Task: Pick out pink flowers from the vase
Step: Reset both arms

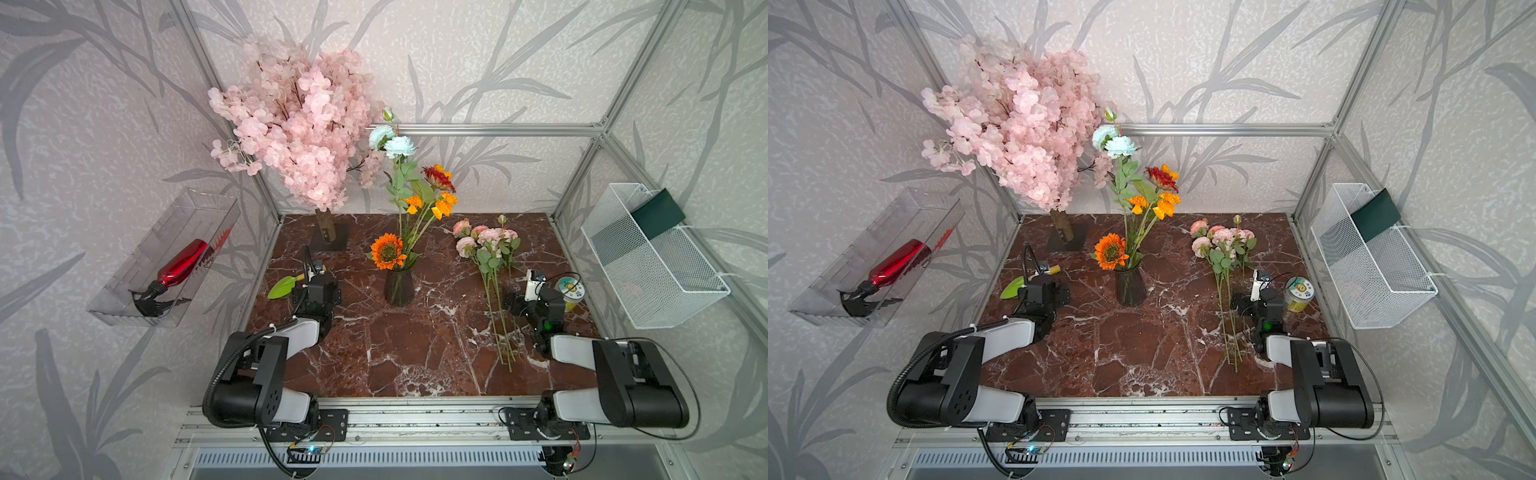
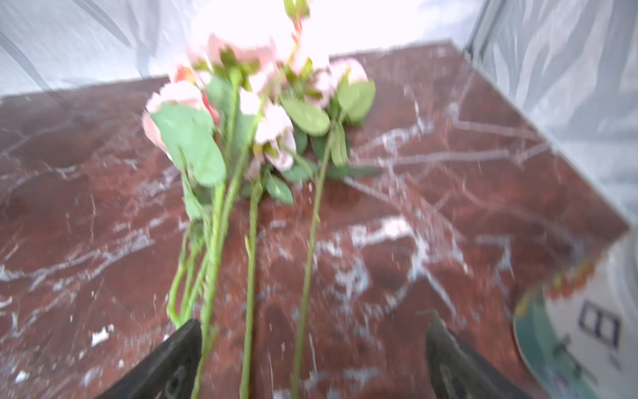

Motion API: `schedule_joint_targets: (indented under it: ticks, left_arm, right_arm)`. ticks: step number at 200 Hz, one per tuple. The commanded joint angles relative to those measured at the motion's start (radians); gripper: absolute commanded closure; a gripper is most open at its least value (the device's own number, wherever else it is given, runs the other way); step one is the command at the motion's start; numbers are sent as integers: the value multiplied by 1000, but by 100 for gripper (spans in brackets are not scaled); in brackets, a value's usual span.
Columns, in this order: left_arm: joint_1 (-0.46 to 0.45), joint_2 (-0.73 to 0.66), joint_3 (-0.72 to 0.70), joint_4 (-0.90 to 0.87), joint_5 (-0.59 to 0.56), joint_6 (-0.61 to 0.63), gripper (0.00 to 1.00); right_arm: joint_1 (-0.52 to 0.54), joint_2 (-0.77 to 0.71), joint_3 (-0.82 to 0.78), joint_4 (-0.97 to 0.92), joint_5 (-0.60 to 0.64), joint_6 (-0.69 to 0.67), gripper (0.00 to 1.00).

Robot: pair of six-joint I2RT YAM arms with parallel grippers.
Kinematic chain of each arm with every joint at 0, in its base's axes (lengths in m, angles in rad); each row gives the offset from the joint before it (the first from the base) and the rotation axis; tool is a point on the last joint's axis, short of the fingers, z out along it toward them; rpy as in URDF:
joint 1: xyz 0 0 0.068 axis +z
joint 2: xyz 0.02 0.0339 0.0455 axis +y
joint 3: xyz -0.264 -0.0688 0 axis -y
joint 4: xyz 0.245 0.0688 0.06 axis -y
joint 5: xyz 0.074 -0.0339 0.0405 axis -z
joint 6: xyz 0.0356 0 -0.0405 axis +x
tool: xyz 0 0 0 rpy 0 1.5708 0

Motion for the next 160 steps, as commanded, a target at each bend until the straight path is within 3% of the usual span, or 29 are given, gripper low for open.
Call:
schedule_joint_targets:
  ticks: [1,17,35,63,160]
  left_arm:
    - [40,40,-46,282,101,26,1]
    - [71,53,-107,402,176,9,1]
    - [75,110,-154,555,218,27,1]
    - [92,71,-87,353,281,26,1]
    - [109,79,-64,324,285,7,1]
  right_arm:
    - [34,93,1,257,-5,-78,1]
    - [70,175,4,350,8,-115,1]
    - [75,129,68,145,28,-118,1]
    - [90,145,89,137,37,-134,1]
    - [100,148,90,141,-18,-165,1]
